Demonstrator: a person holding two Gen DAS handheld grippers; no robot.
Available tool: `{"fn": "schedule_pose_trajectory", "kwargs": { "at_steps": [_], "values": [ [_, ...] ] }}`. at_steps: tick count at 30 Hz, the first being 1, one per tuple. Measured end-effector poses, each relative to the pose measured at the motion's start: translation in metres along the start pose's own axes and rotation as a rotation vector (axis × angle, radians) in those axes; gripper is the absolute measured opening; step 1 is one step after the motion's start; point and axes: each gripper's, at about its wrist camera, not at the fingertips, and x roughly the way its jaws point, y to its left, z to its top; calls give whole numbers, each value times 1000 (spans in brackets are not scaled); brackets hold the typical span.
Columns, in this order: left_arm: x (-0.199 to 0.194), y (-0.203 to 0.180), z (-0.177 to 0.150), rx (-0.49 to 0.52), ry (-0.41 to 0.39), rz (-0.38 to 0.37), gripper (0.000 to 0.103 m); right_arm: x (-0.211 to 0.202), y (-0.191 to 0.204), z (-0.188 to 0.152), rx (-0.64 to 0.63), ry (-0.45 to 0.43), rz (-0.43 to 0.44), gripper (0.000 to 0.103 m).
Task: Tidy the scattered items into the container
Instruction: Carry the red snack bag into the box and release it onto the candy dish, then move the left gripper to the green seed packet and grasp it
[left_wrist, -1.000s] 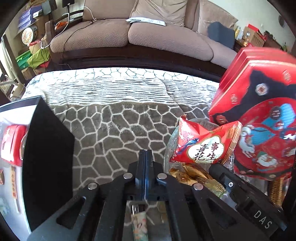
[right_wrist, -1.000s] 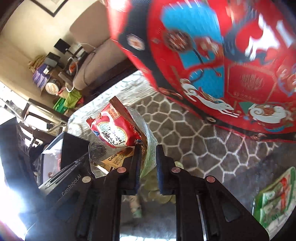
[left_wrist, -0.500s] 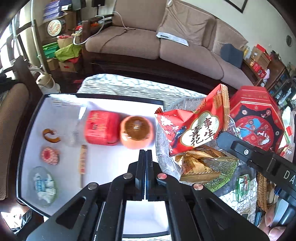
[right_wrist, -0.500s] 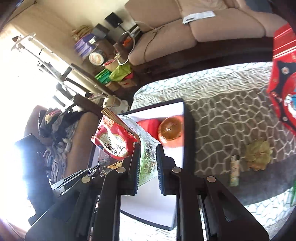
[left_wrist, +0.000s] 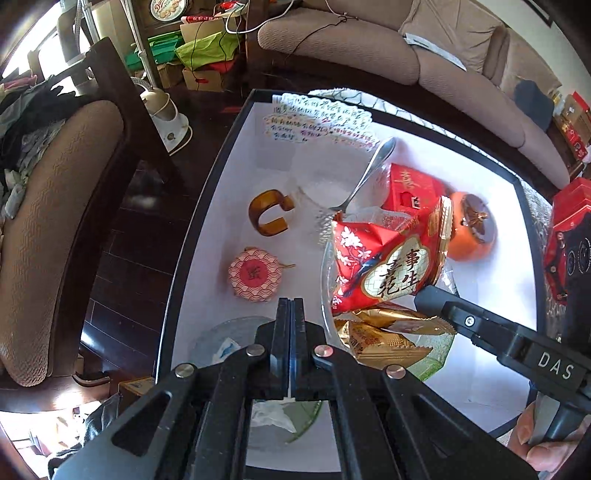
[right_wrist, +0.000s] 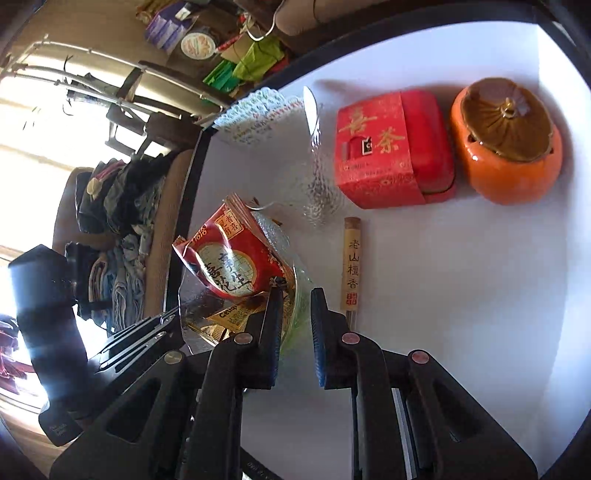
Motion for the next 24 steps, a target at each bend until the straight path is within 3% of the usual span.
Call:
{"fn": "schedule_pose_trajectory", "kwargs": {
  "at_steps": [5, 9, 15, 18, 24],
  "values": [
    [19, -2, 3, 19, 28, 26, 0, 14, -4, 3, -11, 27, -67, 13],
    [25, -2, 7, 36, 41, 54, 0, 31, -8, 4, 8, 109, -110, 14],
    [27, -4, 6, 84, 63, 139, 0, 28, 1, 0, -50, 99, -178, 13],
    [18, -3, 5, 66, 57, 102, 0, 22, 5, -4, -83, 87, -207, 15],
    [-16, -12, -6, 86, -30, 127, 2, -9, 3, -12, -75, 87, -142, 18]
  ]
}}
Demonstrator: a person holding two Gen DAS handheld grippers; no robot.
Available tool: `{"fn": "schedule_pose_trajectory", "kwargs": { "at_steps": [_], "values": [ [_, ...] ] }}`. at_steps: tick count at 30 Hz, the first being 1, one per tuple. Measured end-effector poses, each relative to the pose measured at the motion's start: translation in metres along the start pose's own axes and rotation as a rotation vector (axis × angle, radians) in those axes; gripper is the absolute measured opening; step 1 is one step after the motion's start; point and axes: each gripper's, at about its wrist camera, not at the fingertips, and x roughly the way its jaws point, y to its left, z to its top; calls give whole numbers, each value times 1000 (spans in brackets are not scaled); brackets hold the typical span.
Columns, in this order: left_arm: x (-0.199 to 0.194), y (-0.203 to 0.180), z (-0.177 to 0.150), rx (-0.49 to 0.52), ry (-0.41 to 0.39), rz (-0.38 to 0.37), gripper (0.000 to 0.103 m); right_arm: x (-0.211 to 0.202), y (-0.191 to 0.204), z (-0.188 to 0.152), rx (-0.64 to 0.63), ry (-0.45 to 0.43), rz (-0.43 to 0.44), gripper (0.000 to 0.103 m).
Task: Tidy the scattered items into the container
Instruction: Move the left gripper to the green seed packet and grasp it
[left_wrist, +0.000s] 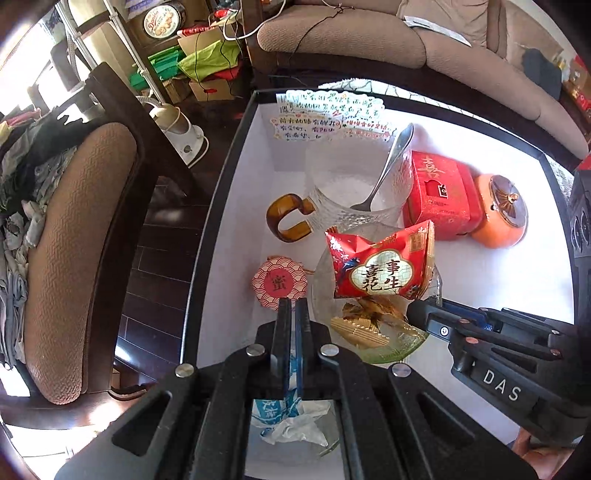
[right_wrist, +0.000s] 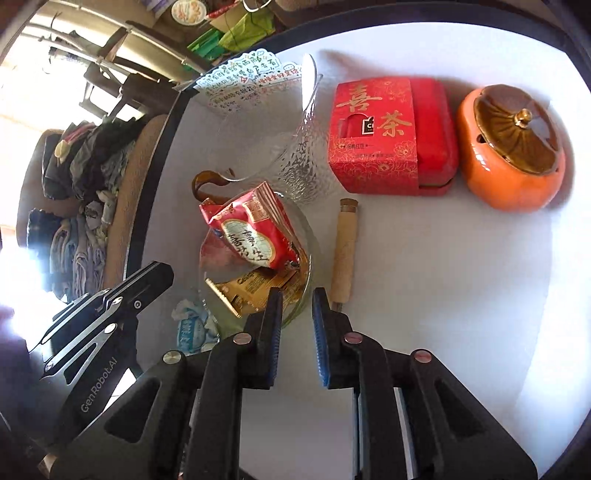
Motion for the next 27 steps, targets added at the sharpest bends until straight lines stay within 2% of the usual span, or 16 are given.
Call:
{"fn": "schedule_pose_trajectory", "kwargs": {
  "at_steps": [3, 6, 9, 13, 17, 19, 23, 27],
  "values": [
    [-17, -9, -7, -22, -31, -88, 2, -57, 0, -16, -99, -69, -12, 18],
    [-42, -31, -17, -6, -90, -222, 2, -134, -11, -45, -214, -180, -104, 25],
    [-62, -75, -28, 57, -135, -346, 8, -204, -45, -72, -226, -259, -216, 26],
    [-80, -166, -49, 169, -148, -459, 46, -271, -129, -100, -84, -316, -321, 26],
    [-73, -265, -69, 237, -99, -540, 47, -308, -217, -129, 49, -348, -417, 26],
    [-64, -307, -77, 257, -73, -561, 47, -319, -260, -143, 115, -366, -433, 26],
    [-32, -378, -97, 244, 7, -605, 47, -329, -336, -173, 219, -393, -479, 26],
    [-10, -433, -124, 247, 43, -578, 47, -320, -387, -197, 237, -365, -556, 26]
  ]
}}
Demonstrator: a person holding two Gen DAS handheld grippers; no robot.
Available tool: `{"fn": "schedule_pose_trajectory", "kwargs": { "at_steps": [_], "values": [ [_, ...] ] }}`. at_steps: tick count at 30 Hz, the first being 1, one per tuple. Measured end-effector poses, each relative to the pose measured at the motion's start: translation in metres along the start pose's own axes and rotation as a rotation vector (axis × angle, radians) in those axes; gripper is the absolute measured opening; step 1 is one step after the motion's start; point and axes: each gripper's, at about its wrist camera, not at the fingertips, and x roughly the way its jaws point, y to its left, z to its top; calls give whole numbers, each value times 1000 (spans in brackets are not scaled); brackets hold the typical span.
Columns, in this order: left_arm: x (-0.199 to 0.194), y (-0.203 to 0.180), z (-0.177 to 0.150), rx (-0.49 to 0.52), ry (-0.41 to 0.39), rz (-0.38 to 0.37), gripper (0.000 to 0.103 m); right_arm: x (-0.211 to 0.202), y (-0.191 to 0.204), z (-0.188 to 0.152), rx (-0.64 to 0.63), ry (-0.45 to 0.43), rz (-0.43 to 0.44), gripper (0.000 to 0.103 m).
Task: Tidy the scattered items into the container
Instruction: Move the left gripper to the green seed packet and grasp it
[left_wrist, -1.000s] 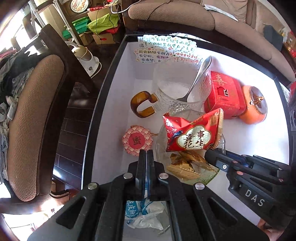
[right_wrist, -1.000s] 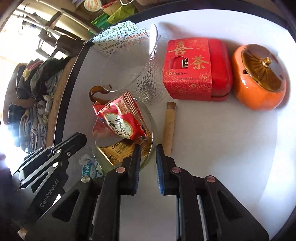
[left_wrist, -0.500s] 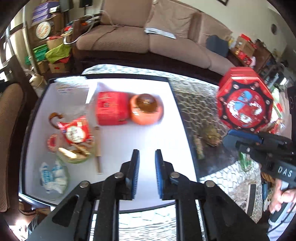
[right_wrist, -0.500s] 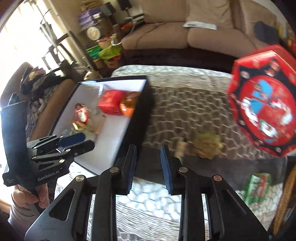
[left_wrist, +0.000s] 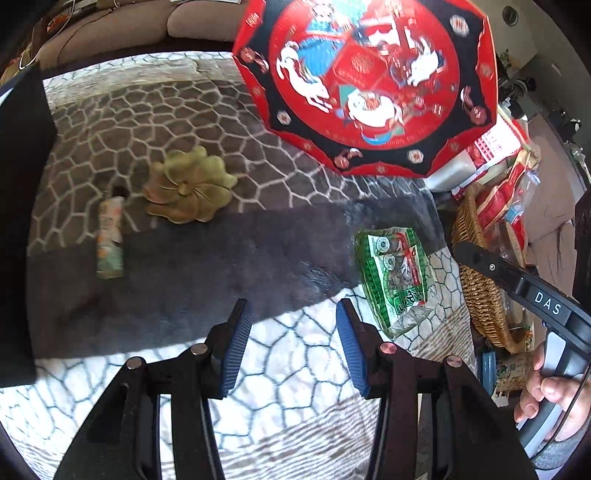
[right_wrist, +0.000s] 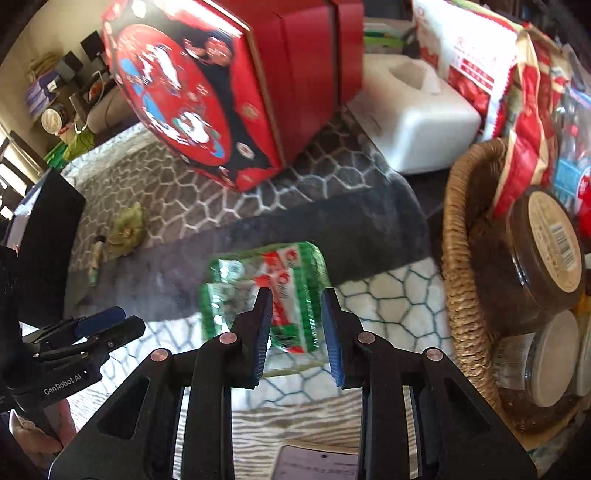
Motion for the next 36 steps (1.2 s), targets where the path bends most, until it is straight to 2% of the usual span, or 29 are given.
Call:
{"fn": "schedule_pose_trajectory", "kwargs": {
  "at_steps": [4, 5, 8, 11, 16, 23, 25, 26, 27, 28, 29, 30, 32, 33, 36],
  "values": [
    [27, -27, -8, 28, 8, 55, 47, 15, -24, -18, -44, -11, -40, 27],
    [31, -32, -9, 36, 6, 67, 47, 19, -29, -21, -44, -13, -38, 28],
    [39, -44, -11, 48, -2, 96, 47, 26, -37, -28, -46, -15, -12, 24],
    [41, -50, -10, 68, -21, 154, 47, 29, -35, -30, -60, -9, 7, 27],
    [44, -42, -8, 35, -11, 141, 47, 40, -36, -33, -40, 6, 41, 30],
    [50, -49, -10, 74, -36, 203, 47, 52, -40, -32, 27, 13, 106, 38],
    [50, -52, -11, 88, -50, 229, 47, 52, -38, -30, 21, 11, 117, 31],
    [50, -52, -11, 81, -54, 224, 45, 52, -37, -30, 17, 15, 153, 18],
    [50, -51, -11, 75, -56, 216, 45, 52, -36, -30, 22, 18, 160, 17],
    [50, -52, -10, 80, -55, 204, 35, 52, -34, -29, 19, 20, 154, 17],
    [51, -56, -9, 95, -45, 178, 13, 52, -32, -29, 16, 22, 152, 18],
    [54, -62, -9, 109, -22, 147, 0, 52, -32, -29, 20, 24, 154, 18],
    [56, -73, -10, 130, -23, 189, 0, 53, -35, -30, 35, 30, 188, 17],
    [56, -73, -9, 124, -27, 186, 0, 53, -38, -32, 52, 36, 214, 17],
    [54, -59, -5, 72, -22, 115, 0, 51, -30, -36, 22, 50, 217, 15]
  ]
}}
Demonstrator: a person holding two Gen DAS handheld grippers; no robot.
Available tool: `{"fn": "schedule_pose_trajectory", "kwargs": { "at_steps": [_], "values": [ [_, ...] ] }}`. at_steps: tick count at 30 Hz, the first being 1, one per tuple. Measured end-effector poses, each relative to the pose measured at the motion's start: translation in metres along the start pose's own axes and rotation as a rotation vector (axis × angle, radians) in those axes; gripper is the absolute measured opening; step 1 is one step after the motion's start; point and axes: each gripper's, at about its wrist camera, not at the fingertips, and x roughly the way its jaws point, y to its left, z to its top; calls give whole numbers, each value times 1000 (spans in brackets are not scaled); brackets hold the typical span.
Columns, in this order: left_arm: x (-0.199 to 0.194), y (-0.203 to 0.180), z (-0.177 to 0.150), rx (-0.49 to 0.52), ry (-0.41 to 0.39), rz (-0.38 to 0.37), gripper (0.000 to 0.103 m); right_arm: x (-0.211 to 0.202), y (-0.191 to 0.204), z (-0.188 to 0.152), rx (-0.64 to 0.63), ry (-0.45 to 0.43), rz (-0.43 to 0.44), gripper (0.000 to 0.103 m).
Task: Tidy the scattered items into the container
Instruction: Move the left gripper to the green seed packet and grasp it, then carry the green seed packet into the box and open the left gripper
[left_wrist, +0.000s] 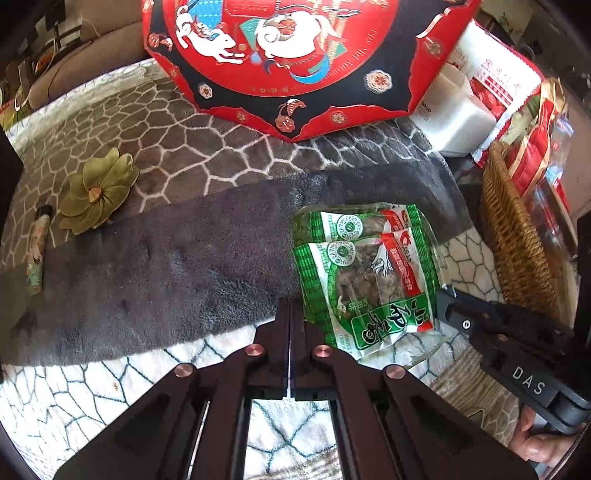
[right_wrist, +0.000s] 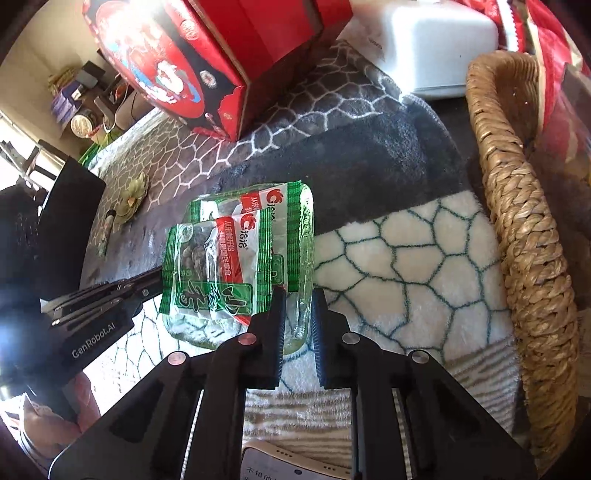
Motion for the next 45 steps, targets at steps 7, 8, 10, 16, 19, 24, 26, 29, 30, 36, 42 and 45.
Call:
{"fn": "schedule_pose_trajectory", "kwargs": {
  "at_steps": [7, 8, 10, 16, 19, 24, 26, 29, 30, 36, 42, 45],
  "values": [
    [-28, 18, -8, 29, -36, 51, 0, 4, 44, -14, -113, 29, 33, 14],
    [-33, 21, -10, 25, -30, 3, 0, 5, 53, -15, -136, 31, 53, 14],
    [-39, 13, -18, 36, 6, -48, 0, 12, 72, -17, -165, 67, 38, 14],
    [-64, 3, -3, 145, -47, 15, 0, -21, 62, -36, 37, 14, 9, 23],
    [-60, 12, 41, 248, -77, 13, 0, -22, 36, -62, 312, 35, 258, 28],
    [-26, 8, 77, 475, -58, -5, 1, 11, 34, -83, 512, 40, 403, 28],
    [-10, 9, 81, 498, -26, -15, 1, 21, 35, -83, 549, 28, 411, 28],
    [8, 6, 79, 556, 5, -29, 1, 26, 38, -76, 547, 16, 423, 27],
    [13, 6, 77, 562, 25, -49, 1, 27, 38, -73, 538, 5, 416, 27],
    [33, 9, 68, 542, 68, -85, 1, 32, 33, -67, 544, -12, 420, 21],
    [31, 31, 72, 378, 124, -130, 0, 27, 19, -45, 543, -71, 329, 21],
    [24, 42, 63, 318, 153, -149, 0, 30, 6, -23, 549, -90, 307, 23]
  ]
}}
